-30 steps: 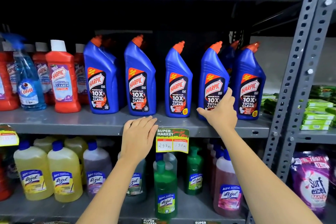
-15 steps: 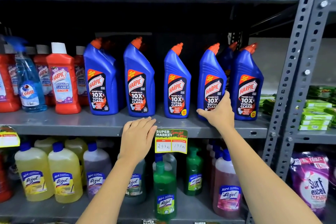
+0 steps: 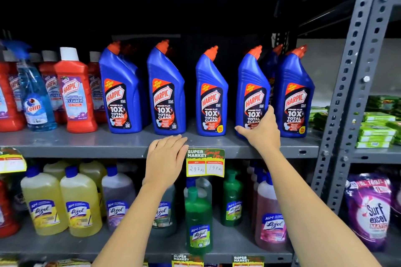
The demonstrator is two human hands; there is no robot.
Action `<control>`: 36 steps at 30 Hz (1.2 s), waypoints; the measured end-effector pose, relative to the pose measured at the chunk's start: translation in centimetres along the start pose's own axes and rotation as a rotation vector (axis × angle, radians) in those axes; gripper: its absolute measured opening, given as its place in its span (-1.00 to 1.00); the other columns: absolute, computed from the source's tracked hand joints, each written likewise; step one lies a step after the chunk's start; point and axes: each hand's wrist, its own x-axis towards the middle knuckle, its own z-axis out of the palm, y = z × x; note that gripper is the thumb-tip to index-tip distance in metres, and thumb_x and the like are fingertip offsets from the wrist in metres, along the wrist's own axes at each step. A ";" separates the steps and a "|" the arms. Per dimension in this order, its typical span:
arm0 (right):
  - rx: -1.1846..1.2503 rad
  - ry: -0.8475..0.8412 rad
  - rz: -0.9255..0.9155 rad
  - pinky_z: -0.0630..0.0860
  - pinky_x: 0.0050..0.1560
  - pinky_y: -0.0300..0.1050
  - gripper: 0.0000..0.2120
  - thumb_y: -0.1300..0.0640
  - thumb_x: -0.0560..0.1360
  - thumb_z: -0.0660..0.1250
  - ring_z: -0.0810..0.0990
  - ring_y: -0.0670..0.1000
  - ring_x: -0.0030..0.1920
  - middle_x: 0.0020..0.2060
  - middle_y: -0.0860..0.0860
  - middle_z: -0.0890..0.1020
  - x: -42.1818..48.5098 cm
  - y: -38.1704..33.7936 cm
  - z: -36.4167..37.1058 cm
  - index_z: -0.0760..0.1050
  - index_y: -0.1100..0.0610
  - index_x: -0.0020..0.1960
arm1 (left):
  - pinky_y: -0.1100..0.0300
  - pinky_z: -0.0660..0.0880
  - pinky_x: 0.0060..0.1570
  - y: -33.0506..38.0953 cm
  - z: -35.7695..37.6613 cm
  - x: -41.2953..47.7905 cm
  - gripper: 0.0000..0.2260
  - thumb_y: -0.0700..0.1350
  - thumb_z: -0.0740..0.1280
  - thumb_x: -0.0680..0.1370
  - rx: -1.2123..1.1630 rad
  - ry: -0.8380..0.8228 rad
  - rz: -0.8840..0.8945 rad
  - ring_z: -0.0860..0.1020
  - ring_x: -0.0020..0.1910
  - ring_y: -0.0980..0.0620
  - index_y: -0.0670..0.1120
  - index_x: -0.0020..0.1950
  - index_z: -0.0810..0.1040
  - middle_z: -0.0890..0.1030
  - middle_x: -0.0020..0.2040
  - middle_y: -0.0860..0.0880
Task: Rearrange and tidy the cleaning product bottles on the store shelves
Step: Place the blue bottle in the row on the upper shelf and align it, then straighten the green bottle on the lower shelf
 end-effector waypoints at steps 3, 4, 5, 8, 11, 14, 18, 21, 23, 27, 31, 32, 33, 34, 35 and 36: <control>-0.007 0.000 -0.037 0.47 0.23 0.14 0.10 -0.07 0.24 0.64 0.48 0.20 0.34 0.43 0.12 0.40 -0.3 0.3 -0.2 0.06 0.18 0.55 | 0.08 0.20 0.33 0.2 0.0 0.1 -0.68 0.03 0.14 0.66 -0.016 -0.016 -0.013 0.41 0.39 0.00 -0.02 0.33 0.52 0.56 0.32 0.01; -0.003 -0.005 -0.048 0.46 0.25 0.14 0.12 -0.06 0.24 0.64 0.47 0.20 0.35 0.43 0.14 0.39 -0.4 0.4 -0.4 0.03 0.19 0.56 | 0.05 0.17 0.38 0.3 0.0 0.0 -0.66 0.03 0.13 0.66 -0.025 -0.025 -0.021 0.33 0.45 0.00 -0.02 0.39 0.46 0.50 0.39 0.01; 0.017 -0.006 -0.061 0.44 0.28 0.14 0.15 -0.07 0.25 0.63 0.44 0.19 0.37 0.44 0.15 0.38 -0.6 0.5 -0.6 -0.01 0.19 0.57 | 0.04 0.12 0.43 0.4 0.1 -0.2 -0.62 0.03 0.10 0.66 -0.042 -0.022 -0.027 0.25 0.49 0.01 -0.03 0.46 0.37 0.41 0.45 0.00; 0.235 0.102 -0.136 0.39 0.39 0.12 -0.01 -0.07 0.37 0.54 0.38 0.09 0.44 0.47 0.12 0.35 -2.9 1.0 -0.8 0.04 0.19 0.58 | 0.01 -0.04 0.52 0.5 0.3 -2.2 -0.50 0.06 0.01 0.66 -0.117 0.050 -0.059 0.06 0.55 0.04 -0.09 0.56 0.10 0.15 0.56 -0.01; 0.410 0.383 -0.337 0.46 0.29 0.15 -0.44 0.13 0.51 0.39 0.47 0.10 0.32 0.31 0.14 0.47 -7.7 3.1 0.7 0.31 0.24 0.44 | -0.07 -0.06 0.52 0.0 2.0 -6.4 -0.46 0.07 0.03 0.62 -0.114 0.067 -0.113 -0.01 0.57 -0.04 -0.12 0.56 0.07 0.07 0.59 -0.09; 0.321 0.384 -0.472 0.44 0.27 0.12 -0.64 0.19 0.53 0.30 0.49 0.20 0.21 0.19 0.17 0.49 -12.7 6.0 3.9 0.39 0.24 0.31 | -0.12 -0.06 0.51 -0.7 4.8 -11.6 -0.46 0.07 0.04 0.62 -0.116 -0.079 -0.094 -0.05 0.57 -0.08 -0.07 0.57 0.05 0.04 0.59 -0.09; 0.186 0.065 -0.360 0.43 0.25 0.06 -0.63 0.08 0.53 0.28 0.49 0.10 0.20 0.15 0.13 0.52 -17.9 8.5 8.1 0.43 0.21 0.29 | -0.15 0.01 0.48 -2.0 8.4 -18.0 -0.49 0.10 -0.03 0.63 -0.085 -0.369 -0.056 0.00 0.56 -0.08 -0.05 0.55 0.15 0.10 0.58 -0.06; 0.111 -0.204 -0.210 0.44 0.30 0.03 -0.41 -0.05 0.49 0.36 0.46 0.05 0.30 0.27 0.07 0.47 -20.4 9.7 10.2 0.33 0.18 0.42 | -0.15 0.08 0.48 -3.1 10.6 -21.4 -0.46 0.16 -0.05 0.62 -0.044 -0.561 -0.067 0.05 0.55 -0.07 -0.06 0.54 0.19 0.13 0.57 -0.05; 0.058 -0.349 -0.073 0.41 0.34 -0.04 -0.20 -0.23 0.43 0.38 0.40 0.03 0.38 0.36 0.04 0.41 -21.7 10.3 11.4 0.21 0.13 0.51 | -0.12 -0.02 0.48 -4.0 12.0 -23.1 -0.45 0.19 -0.02 0.63 -0.028 -0.697 -0.048 -0.08 0.56 -0.04 -0.05 0.56 0.10 0.05 0.59 -0.04; 0.064 -0.451 0.151 0.45 0.33 0.02 0.07 -0.43 0.23 0.40 0.41 0.02 0.40 0.42 -0.01 0.37 -24.6 10.9 13.6 0.10 0.02 0.55 | -0.10 -0.17 0.49 -5.1 13.9 -25.3 -0.40 0.20 -0.04 0.64 0.031 -0.912 0.067 -0.19 0.56 0.00 -0.05 0.58 -0.08 -0.09 0.60 -0.02; -0.007 -0.429 0.229 0.50 0.23 0.09 0.10 -0.26 0.23 0.56 0.45 0.12 0.37 0.42 0.04 0.38 -26.0 11.1 15.6 0.03 0.03 0.56 | -0.11 -0.18 0.49 -5.9 14.5 -26.0 -0.37 0.25 -0.09 0.62 0.022 -0.982 0.063 -0.18 0.56 0.00 -0.06 0.58 -0.13 -0.14 0.60 -0.03; -0.012 -0.410 0.246 0.51 0.21 0.10 0.10 -0.21 0.23 0.58 0.46 0.13 0.36 0.42 0.05 0.38 -26.2 11.1 16.0 0.03 0.04 0.56 | -0.12 -0.19 0.50 -5.9 14.6 -26.1 -0.37 0.25 -0.09 0.62 0.022 -0.986 0.068 -0.18 0.56 0.00 -0.06 0.57 -0.14 -0.14 0.60 -0.04; -0.012 -0.390 0.260 0.52 0.19 0.10 0.09 -0.16 0.24 0.60 0.48 0.14 0.34 0.41 0.05 0.39 -26.3 11.0 16.5 0.03 0.04 0.55 | -0.12 -0.19 0.50 -5.9 14.6 -26.2 -0.37 0.24 -0.08 0.62 0.023 -0.989 0.071 -0.18 0.56 0.00 -0.07 0.57 -0.14 -0.14 0.60 -0.04; -0.015 -0.372 0.273 0.53 0.17 0.11 0.07 -0.12 0.25 0.60 0.50 0.16 0.33 0.41 0.06 0.40 -26.6 11.0 16.8 0.04 0.06 0.55 | -0.12 -0.19 0.50 -5.9 14.6 -26.3 -0.37 0.23 -0.08 0.62 0.023 -0.991 0.067 -0.19 0.56 0.00 -0.07 0.57 -0.15 -0.14 0.60 -0.04; -0.022 -0.360 0.284 0.54 0.16 0.11 0.05 -0.09 0.27 0.60 0.51 0.17 0.31 0.40 0.07 0.41 -26.6 10.9 17.1 0.04 0.07 0.54 | -0.12 -0.19 0.50 -5.8 14.6 -26.4 -0.38 0.23 -0.07 0.63 0.022 -0.987 0.061 -0.19 0.56 0.00 -0.07 0.57 -0.16 -0.15 0.60 -0.04; -0.031 -0.356 0.295 0.55 0.14 0.10 0.03 -0.06 0.30 0.59 0.53 0.18 0.28 0.39 0.08 0.42 -26.7 10.8 17.4 0.03 0.08 0.54 | -0.12 -0.19 0.51 -5.8 14.6 -26.5 -0.38 0.23 -0.07 0.63 0.017 -0.987 0.054 -0.19 0.56 0.00 -0.06 0.57 -0.16 -0.15 0.60 -0.03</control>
